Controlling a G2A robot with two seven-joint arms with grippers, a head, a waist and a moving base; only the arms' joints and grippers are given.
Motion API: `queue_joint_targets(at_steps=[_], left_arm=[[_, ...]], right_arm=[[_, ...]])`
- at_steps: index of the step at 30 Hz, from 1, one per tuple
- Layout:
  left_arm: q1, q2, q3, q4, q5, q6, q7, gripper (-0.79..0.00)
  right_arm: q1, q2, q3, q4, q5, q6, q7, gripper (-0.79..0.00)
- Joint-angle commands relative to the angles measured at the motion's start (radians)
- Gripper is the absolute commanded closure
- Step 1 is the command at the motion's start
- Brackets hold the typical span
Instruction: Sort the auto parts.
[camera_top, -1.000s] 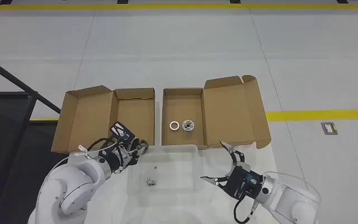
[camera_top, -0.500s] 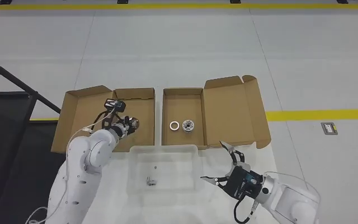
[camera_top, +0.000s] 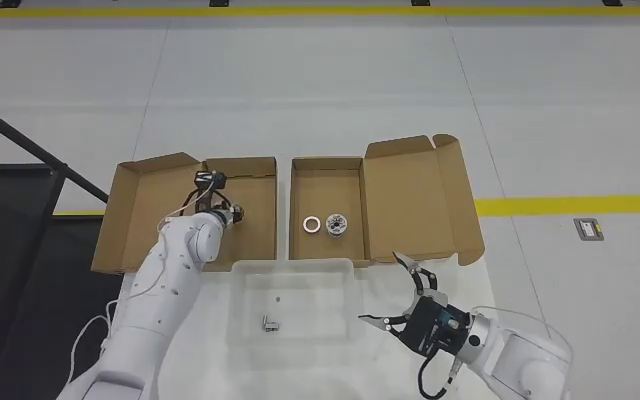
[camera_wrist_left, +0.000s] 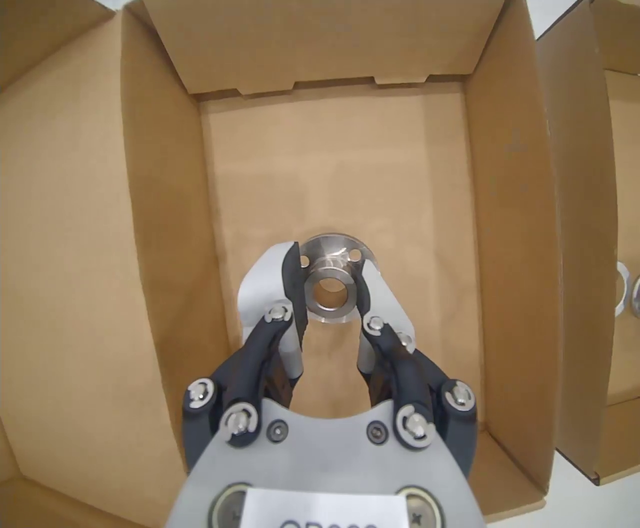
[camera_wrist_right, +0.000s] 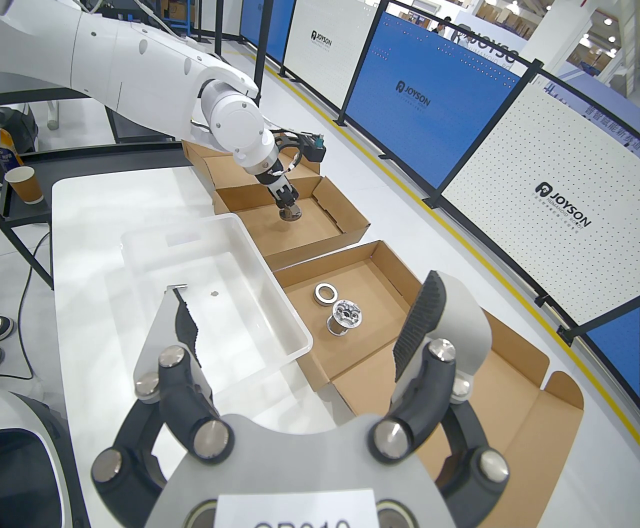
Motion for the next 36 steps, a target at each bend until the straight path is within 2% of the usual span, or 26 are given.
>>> queue_joint_targets(at_steps=[1, 3, 7, 10, 14, 18, 20, 21, 23, 25, 28, 32, 36], left_arm=[[-0.017, -0.012, 0.015, 0.046, -0.003, -0.003, 0.022, 0.000], [-0.032, -0.021, 0.025, 0.079, -0.006, -0.006, 0.032, -0.102], [-0.053, -0.035, 0.038, 0.125, -0.008, -0.015, 0.046, -0.462], [-0.064, -0.042, 0.042, 0.146, -0.009, -0.022, 0.055, -0.520], [-0.079, -0.046, 0.029, 0.162, -0.035, -0.041, 0.047, -0.533], [-0.089, -0.037, 0.001, 0.145, -0.051, -0.071, 0.047, -0.539], [-0.087, -0.026, -0.021, 0.108, -0.058, -0.108, 0.030, -0.542], [-0.081, -0.019, -0.032, 0.082, -0.056, -0.127, 0.015, -0.554], [-0.061, -0.003, -0.055, 0.009, -0.046, -0.160, -0.028, -0.646], [-0.026, 0.013, -0.083, -0.085, -0.039, -0.187, -0.079, -0.677], [0.050, 0.040, -0.133, -0.272, -0.040, -0.247, -0.185, -0.671], [0.196, 0.073, -0.198, -0.570, -0.028, -0.313, -0.332, -0.671], [0.334, 0.098, -0.250, -0.811, -0.031, -0.380, -0.451, -0.665]], right_arm=[[0.000, 0.000, 0.000, 0.000, 0.000, 0.000, 0.000, -0.785], [0.000, 0.000, 0.000, 0.000, 0.000, 0.000, 0.000, -0.785], [0.000, 0.000, 0.000, 0.000, 0.000, 0.000, 0.000, -0.785], [0.000, 0.000, 0.000, 0.000, 0.000, 0.000, 0.000, -0.785], [0.000, 0.000, 0.000, 0.000, 0.000, 0.000, 0.000, -0.785], [0.000, 0.000, 0.000, 0.000, 0.000, 0.000, 0.000, -0.785], [0.000, 0.000, 0.000, 0.000, 0.000, 0.000, 0.000, -0.785], [0.000, 0.000, 0.000, 0.000, 0.000, 0.000, 0.000, -0.785], [0.000, 0.000, 0.000, 0.000, 0.000, 0.000, 0.000, -0.785], [0.000, 0.000, 0.000, 0.000, 0.000, 0.000, 0.000, -0.785], [0.000, 0.000, 0.000, 0.000, 0.000, 0.000, 0.000, -0.785], [0.000, 0.000, 0.000, 0.000, 0.000, 0.000, 0.000, -0.785], [0.000, 0.000, 0.000, 0.000, 0.000, 0.000, 0.000, -0.785]])
